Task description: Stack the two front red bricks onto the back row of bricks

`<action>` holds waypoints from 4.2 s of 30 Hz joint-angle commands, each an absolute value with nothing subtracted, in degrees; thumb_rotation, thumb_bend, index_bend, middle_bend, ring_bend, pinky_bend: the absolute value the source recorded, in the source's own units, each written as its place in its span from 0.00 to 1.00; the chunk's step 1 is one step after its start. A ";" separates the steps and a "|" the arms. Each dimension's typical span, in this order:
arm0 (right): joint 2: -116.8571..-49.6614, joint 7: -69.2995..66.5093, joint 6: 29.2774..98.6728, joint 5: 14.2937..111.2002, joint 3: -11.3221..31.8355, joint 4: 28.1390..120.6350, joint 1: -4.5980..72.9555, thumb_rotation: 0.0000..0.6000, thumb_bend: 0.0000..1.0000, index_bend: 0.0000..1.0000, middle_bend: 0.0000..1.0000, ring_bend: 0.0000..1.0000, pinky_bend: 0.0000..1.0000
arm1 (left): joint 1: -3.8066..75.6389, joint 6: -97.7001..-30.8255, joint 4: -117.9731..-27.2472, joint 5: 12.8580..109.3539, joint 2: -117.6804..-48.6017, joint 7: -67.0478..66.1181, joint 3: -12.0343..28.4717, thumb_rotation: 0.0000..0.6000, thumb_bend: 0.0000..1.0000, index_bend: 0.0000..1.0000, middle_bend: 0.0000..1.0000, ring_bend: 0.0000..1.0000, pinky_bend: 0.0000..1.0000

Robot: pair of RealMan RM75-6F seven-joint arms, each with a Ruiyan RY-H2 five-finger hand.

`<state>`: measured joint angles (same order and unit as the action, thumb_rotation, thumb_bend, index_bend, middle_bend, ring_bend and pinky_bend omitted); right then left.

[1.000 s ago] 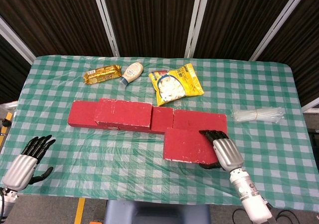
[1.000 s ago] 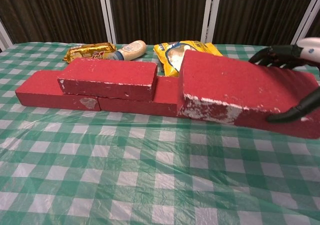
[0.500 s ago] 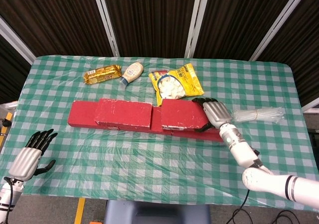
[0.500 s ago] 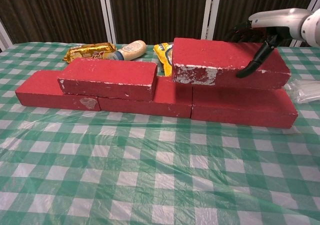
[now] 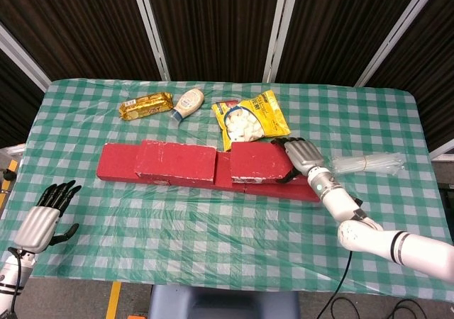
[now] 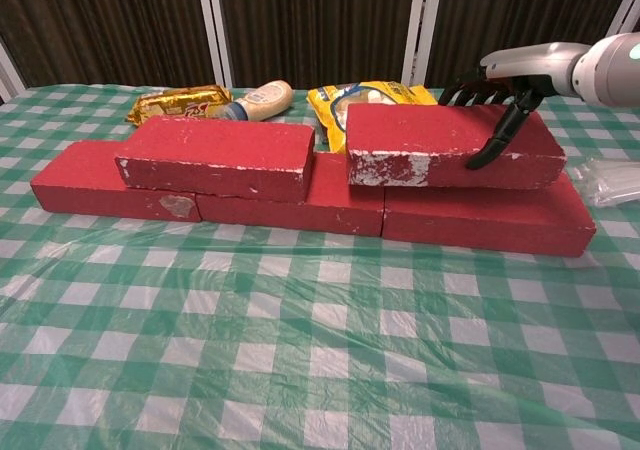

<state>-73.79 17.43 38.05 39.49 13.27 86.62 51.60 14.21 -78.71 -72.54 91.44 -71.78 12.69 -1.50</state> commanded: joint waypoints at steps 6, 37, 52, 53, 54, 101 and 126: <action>-77.45 17.95 45.84 37.84 13.17 87.60 51.91 1.00 0.08 0.52 0.41 0.36 0.44 | 14.32 -78.98 -72.19 92.19 -71.71 13.57 -1.83 1.00 0.34 0.00 0.00 0.00 0.02; -81.21 27.50 51.43 28.43 10.70 90.64 56.52 1.00 0.08 0.40 0.41 0.32 0.39 | 14.26 -79.75 -72.05 92.83 -70.89 15.72 -2.17 1.00 0.35 0.00 0.00 0.00 0.02; -80.56 29.48 51.10 24.19 10.09 91.83 57.93 1.00 0.08 0.00 0.09 0.03 0.26 | 14.26 -80.09 -72.12 93.12 -70.84 16.04 -2.23 1.00 0.35 0.00 0.00 0.00 0.02; -80.47 29.62 51.18 23.93 10.06 91.97 58.01 1.00 0.08 0.00 0.08 0.02 0.25 | 14.25 -80.13 -72.07 93.16 -70.84 16.06 -2.25 1.00 0.35 0.00 0.00 0.00 0.02; -80.45 29.66 51.21 23.86 10.05 92.01 58.03 1.00 0.08 0.00 0.08 0.02 0.25 | 14.25 -80.14 -72.06 93.17 -70.84 16.08 -2.26 1.00 0.35 0.00 0.00 0.00 0.02; -65.93 10.23 44.60 44.45 6.03 89.91 42.70 0.50 0.06 0.40 0.00 0.00 0.00 | 14.83 -81.35 -70.62 95.74 -73.00 15.77 -2.98 1.00 0.36 0.00 0.00 0.00 0.02; -70.94 15.68 43.57 40.61 5.31 91.32 46.57 0.52 0.06 0.38 0.00 0.00 0.00 | 14.76 -81.19 -70.82 95.05 -72.46 16.25 -3.15 1.00 0.36 0.00 0.00 0.00 0.02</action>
